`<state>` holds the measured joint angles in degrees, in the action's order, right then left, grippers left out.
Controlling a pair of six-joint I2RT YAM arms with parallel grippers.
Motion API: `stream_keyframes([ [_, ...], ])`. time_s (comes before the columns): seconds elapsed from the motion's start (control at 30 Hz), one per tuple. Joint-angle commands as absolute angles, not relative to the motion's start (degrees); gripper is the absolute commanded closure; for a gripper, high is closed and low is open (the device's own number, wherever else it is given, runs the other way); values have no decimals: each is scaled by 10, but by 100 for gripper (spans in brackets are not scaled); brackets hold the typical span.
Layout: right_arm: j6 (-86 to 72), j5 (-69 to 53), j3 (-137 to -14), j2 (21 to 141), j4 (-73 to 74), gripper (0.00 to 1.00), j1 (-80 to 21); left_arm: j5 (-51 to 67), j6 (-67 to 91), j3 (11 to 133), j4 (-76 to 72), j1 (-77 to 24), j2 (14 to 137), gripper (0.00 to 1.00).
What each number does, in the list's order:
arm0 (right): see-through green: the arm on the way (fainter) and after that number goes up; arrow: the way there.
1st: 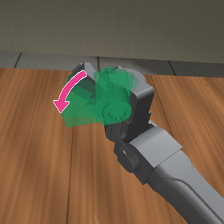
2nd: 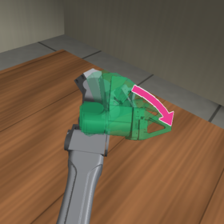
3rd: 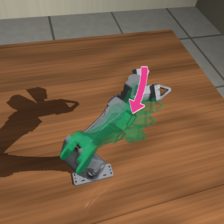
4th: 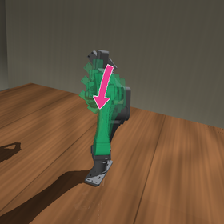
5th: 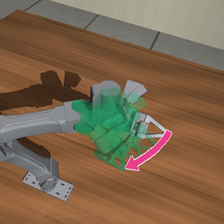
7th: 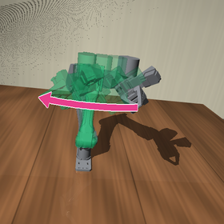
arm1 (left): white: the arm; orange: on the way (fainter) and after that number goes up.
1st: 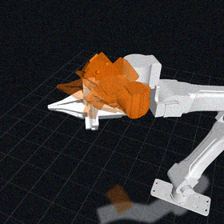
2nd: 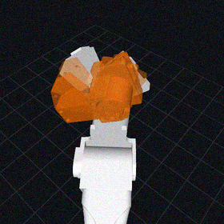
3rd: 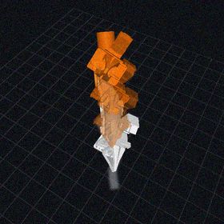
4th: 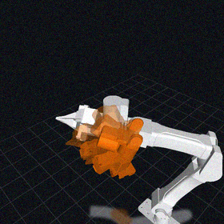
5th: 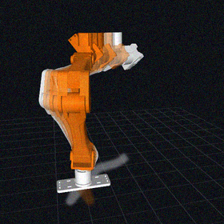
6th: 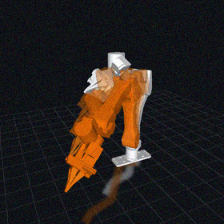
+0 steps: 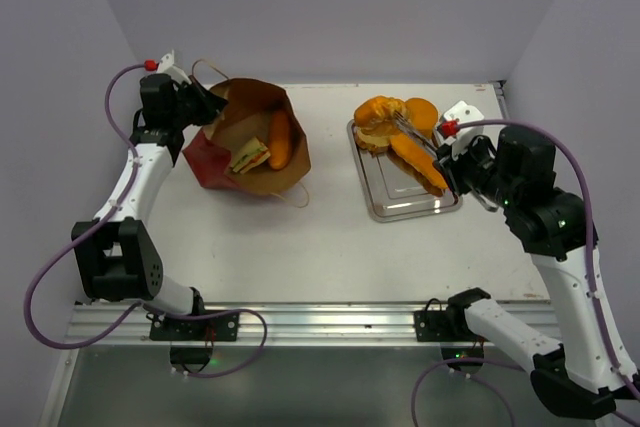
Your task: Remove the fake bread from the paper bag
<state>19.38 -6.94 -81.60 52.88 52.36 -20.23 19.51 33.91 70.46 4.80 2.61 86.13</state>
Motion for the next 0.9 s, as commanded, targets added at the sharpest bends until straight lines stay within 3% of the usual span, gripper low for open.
stream_keyframes([
  [0.0, 206, -62, -797, 498, 527, 100, -172, 199, 315, 689, 44, 33, 837, 100],
  [0.5, 251, -98, -733, 468, 640, 100, -104, 212, 306, 659, 39, 33, 812, 100],
  [0.87, 272, -58, -721, 559, 645, 100, -104, 214, 303, 653, 35, 32, 804, 100],
])
